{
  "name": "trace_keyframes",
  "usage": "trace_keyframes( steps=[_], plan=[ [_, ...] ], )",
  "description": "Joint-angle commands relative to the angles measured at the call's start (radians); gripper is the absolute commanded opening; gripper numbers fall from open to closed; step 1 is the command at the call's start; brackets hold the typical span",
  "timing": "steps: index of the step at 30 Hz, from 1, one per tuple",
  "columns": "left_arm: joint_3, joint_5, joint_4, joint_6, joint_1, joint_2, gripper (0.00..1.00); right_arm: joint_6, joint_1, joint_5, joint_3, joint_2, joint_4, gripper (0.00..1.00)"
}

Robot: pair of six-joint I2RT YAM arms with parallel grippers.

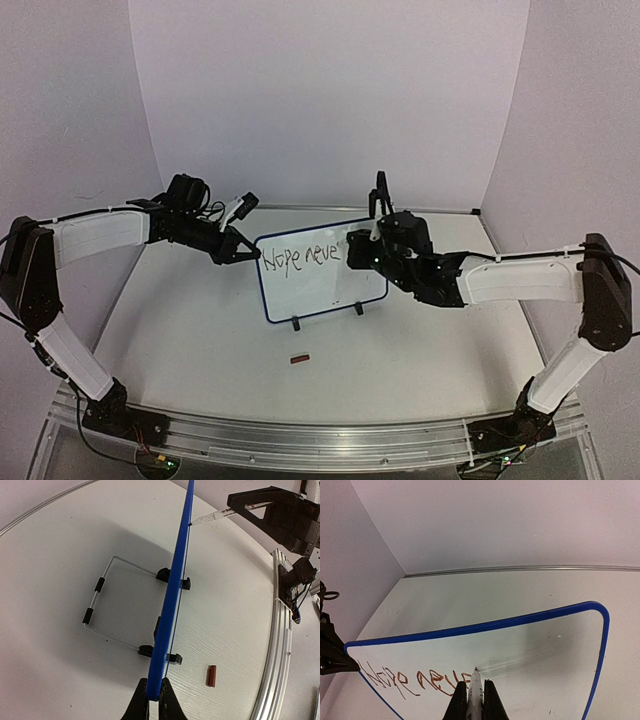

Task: Write a sentence on the whiteboard
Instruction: Write on the whiteboard with the whiteboard marker without the cap.

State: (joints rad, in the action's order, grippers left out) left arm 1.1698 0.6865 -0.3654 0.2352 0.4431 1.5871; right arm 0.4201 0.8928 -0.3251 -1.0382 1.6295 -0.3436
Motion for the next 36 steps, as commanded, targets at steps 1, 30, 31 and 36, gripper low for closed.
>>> trace_keyframes(
  steps=[1, 30, 31, 36],
  plan=[
    [0.001, -0.065, -0.005, 0.04, 0.005, 0.021, 0.0, 0.012, -0.003, -0.026, -0.017, 0.013, 0.015, 0.0],
    [0.001, -0.067, -0.007, 0.042, 0.005, 0.02, 0.0, 0.056, -0.002, -0.014, 0.003, 0.0, 0.03, 0.0],
    [0.001, -0.067, -0.007, 0.041, 0.005, 0.02, 0.0, 0.058, -0.002, -0.013, 0.002, -0.005, 0.025, 0.0],
    [0.001, -0.067, -0.007, 0.041, 0.006, 0.02, 0.0, 0.064, -0.002, -0.015, 0.004, -0.026, -0.006, 0.0]
  ],
)
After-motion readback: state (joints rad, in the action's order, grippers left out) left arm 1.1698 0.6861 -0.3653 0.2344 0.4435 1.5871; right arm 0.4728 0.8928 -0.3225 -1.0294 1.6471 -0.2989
